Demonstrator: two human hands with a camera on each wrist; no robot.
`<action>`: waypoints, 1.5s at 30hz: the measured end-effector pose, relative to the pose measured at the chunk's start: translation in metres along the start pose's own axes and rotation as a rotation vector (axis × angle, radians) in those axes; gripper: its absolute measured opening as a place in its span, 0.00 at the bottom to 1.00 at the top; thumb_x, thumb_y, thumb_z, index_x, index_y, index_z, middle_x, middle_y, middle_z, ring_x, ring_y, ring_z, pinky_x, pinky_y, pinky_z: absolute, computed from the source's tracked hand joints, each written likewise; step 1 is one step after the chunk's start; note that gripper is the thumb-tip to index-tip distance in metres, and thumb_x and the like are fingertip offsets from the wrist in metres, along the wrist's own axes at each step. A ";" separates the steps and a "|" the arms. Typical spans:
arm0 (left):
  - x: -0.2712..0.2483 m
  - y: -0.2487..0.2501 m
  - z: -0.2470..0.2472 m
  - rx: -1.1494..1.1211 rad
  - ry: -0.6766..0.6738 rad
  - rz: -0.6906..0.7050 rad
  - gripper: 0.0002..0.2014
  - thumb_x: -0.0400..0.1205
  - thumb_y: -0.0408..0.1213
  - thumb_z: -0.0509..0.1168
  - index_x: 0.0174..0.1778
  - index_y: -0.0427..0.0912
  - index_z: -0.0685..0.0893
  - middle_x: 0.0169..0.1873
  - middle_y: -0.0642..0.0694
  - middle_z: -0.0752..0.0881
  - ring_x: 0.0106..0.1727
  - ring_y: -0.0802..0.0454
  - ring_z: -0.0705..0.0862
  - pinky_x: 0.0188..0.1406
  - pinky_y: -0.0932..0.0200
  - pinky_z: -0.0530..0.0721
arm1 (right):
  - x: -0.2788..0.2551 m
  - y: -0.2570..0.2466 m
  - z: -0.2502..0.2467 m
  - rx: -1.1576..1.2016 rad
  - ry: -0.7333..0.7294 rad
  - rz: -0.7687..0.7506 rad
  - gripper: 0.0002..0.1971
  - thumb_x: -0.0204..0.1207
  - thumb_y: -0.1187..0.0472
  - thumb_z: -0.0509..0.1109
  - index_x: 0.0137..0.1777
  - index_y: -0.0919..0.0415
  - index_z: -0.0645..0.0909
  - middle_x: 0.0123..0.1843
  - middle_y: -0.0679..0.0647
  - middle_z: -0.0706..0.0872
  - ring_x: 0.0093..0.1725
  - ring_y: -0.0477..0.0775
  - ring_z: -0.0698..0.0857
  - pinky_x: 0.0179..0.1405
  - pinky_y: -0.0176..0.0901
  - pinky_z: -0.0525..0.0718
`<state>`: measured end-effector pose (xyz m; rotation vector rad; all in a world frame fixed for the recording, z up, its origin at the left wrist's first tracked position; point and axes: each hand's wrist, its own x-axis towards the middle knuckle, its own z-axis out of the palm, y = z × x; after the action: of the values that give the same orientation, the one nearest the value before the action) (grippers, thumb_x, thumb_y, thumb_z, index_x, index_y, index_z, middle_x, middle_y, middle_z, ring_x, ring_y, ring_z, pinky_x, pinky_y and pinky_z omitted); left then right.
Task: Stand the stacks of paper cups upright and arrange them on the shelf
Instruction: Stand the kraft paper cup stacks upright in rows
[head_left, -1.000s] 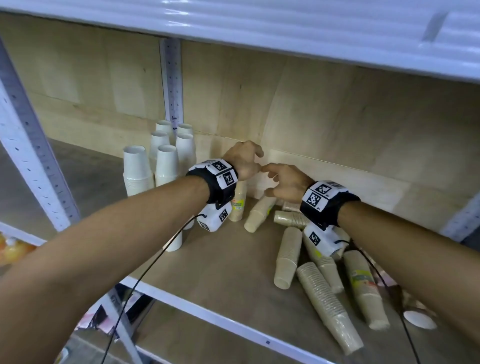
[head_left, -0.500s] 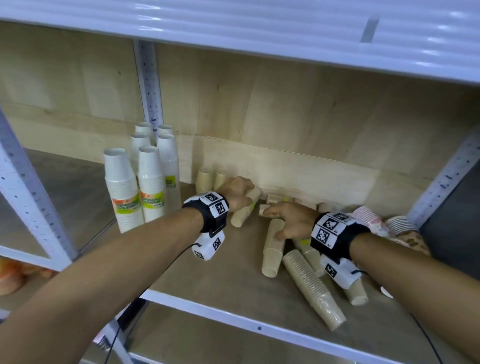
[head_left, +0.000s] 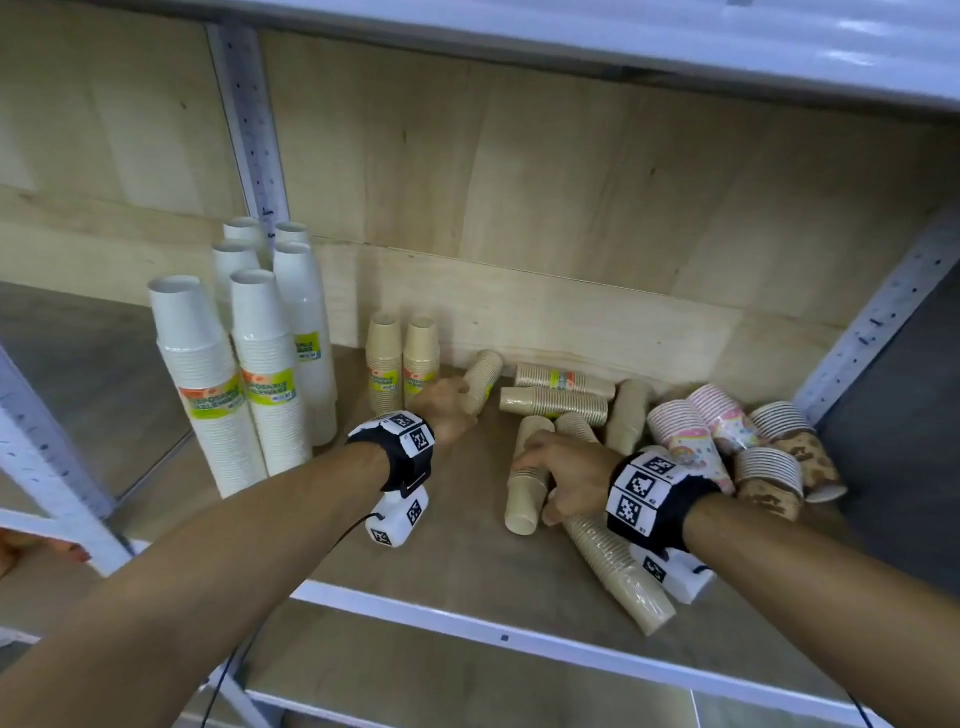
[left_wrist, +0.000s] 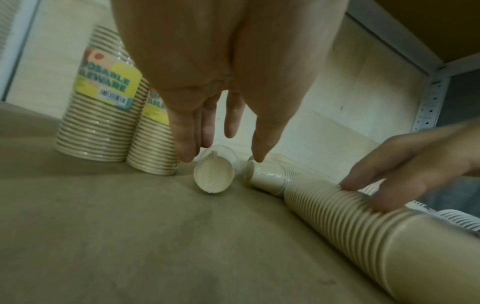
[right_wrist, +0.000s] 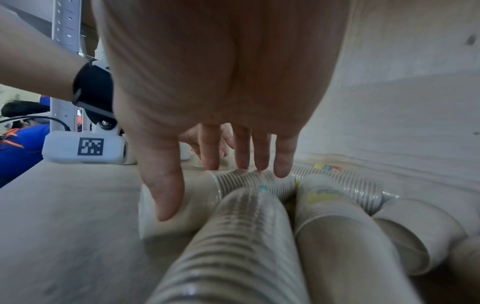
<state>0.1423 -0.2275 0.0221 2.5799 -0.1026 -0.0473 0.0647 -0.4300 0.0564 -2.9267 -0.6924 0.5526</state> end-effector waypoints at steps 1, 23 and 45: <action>0.000 0.000 0.003 0.002 0.013 0.000 0.30 0.78 0.42 0.72 0.77 0.44 0.73 0.69 0.44 0.80 0.68 0.44 0.79 0.65 0.52 0.79 | 0.000 0.000 0.001 -0.004 0.012 -0.005 0.38 0.60 0.52 0.83 0.73 0.48 0.77 0.70 0.50 0.73 0.68 0.55 0.75 0.66 0.46 0.74; 0.011 -0.013 0.021 -0.096 0.084 0.024 0.24 0.73 0.33 0.73 0.64 0.45 0.74 0.57 0.45 0.84 0.57 0.42 0.83 0.49 0.57 0.78 | 0.021 -0.017 0.015 -0.166 0.067 -0.128 0.36 0.65 0.53 0.80 0.75 0.46 0.74 0.76 0.54 0.66 0.77 0.56 0.64 0.74 0.52 0.68; -0.016 0.031 -0.069 -0.064 0.106 0.138 0.11 0.73 0.39 0.71 0.51 0.49 0.85 0.42 0.48 0.88 0.44 0.50 0.87 0.39 0.60 0.82 | 0.010 -0.028 -0.054 0.189 0.388 0.029 0.20 0.68 0.55 0.73 0.57 0.53 0.72 0.46 0.50 0.82 0.45 0.56 0.82 0.38 0.46 0.80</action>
<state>0.1277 -0.2162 0.0970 2.4988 -0.2351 0.1355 0.0807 -0.4006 0.1084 -2.7484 -0.5170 0.0404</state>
